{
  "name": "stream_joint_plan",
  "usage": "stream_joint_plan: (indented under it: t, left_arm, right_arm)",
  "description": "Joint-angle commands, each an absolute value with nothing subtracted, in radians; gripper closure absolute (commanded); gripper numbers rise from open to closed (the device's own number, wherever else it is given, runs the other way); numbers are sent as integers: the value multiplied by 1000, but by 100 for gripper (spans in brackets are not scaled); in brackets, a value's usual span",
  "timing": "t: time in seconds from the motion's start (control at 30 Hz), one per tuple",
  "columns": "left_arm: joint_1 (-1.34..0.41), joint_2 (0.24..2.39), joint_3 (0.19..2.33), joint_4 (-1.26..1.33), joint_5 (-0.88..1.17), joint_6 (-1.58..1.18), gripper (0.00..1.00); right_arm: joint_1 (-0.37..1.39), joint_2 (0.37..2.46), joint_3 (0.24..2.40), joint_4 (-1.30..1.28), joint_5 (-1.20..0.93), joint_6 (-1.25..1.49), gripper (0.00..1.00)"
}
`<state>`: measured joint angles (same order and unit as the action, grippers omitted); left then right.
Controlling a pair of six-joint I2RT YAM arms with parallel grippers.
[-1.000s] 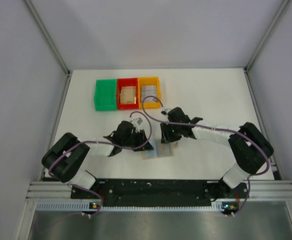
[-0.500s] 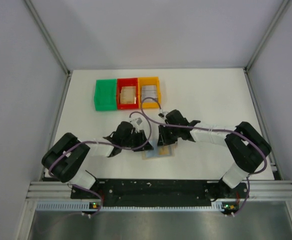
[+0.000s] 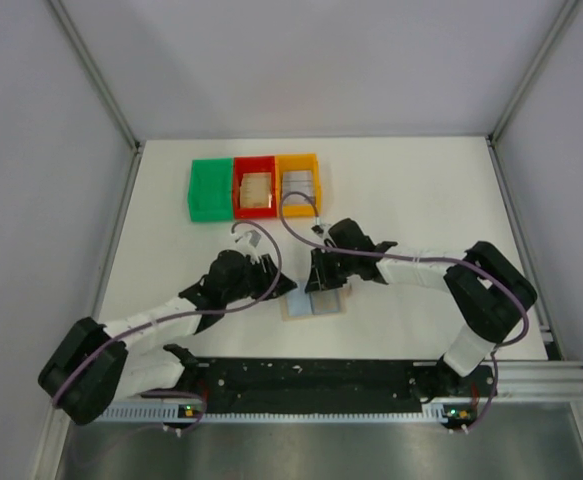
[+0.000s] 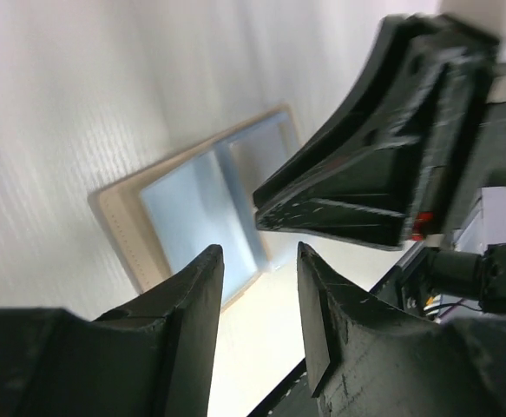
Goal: Take the credit cards out of the card holder
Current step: Remove the credit card from the card holder.
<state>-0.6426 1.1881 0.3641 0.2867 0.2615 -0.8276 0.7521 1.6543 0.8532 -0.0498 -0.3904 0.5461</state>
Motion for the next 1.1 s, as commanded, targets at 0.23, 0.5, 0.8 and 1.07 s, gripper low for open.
stream_joint_plan:
  t: [0.23,0.5,0.8,1.07]
  left_arm:
    - [-660,1195,397,293,294,-815,62]
    - [-686,1359,440,339,327,-802,79]
    - [-687,1433,416,344,290,-801,95]
    - [-687,1450,399,354,287,-811,100]
  right_arm:
    - [762,1489,946,-259,-175,428,63]
    - [747,1526,945,-278,-143,390,49]
    - [747,1609,965,-272,-132,382,48]
    - [747,1641,960,-252,-159,384,49]
